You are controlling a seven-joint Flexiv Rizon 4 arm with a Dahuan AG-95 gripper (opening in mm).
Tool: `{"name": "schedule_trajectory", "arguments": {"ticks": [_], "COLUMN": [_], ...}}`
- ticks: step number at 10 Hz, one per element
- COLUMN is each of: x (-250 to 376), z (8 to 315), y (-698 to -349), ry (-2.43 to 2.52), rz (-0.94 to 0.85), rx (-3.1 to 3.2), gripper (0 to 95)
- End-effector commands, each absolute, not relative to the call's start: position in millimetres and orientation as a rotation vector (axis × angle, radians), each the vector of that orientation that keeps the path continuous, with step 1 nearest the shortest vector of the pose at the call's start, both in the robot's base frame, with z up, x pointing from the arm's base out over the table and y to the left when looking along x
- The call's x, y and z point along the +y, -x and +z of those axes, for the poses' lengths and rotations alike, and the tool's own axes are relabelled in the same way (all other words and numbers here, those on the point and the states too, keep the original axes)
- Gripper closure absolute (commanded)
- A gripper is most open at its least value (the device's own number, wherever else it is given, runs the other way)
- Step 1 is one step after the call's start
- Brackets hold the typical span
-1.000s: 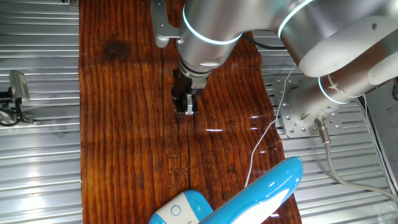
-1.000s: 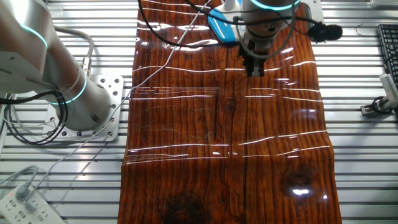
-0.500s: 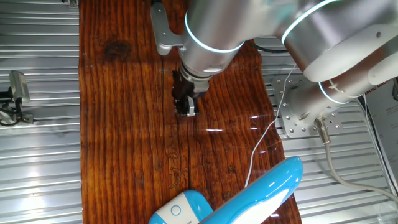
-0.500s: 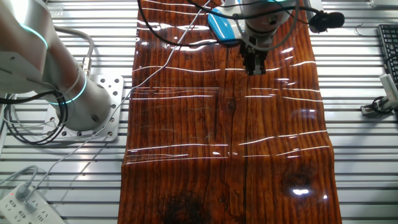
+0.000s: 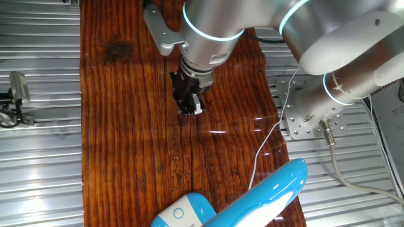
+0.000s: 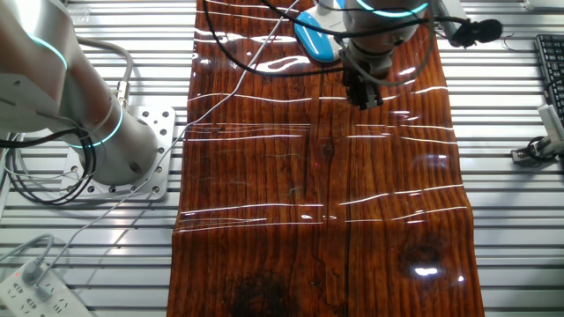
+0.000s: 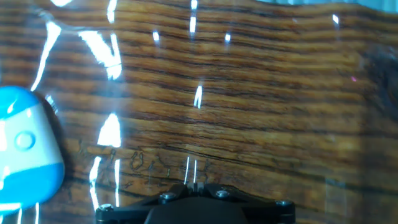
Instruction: Turn on the desk lamp by pressing the button
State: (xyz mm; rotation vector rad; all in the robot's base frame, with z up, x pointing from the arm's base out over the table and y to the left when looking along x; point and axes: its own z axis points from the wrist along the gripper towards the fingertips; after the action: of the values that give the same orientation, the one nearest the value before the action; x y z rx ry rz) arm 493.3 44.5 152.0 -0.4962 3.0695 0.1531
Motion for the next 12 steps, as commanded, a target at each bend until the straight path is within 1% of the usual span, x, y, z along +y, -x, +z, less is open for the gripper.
{"name": "schedule_trajectory", "arguments": {"ticks": [1,8,12], "x": [44.7,44.7,44.7], "z": [152.6,152.6,152.6], "y": [-492.6,-492.6,-492.6], "ry": [0.568,0.6,0.616], "rz": [0.169,0.211,0.133], "rx": [3.082,3.113,3.153], "gripper": [95.0,95.0,95.0]}}
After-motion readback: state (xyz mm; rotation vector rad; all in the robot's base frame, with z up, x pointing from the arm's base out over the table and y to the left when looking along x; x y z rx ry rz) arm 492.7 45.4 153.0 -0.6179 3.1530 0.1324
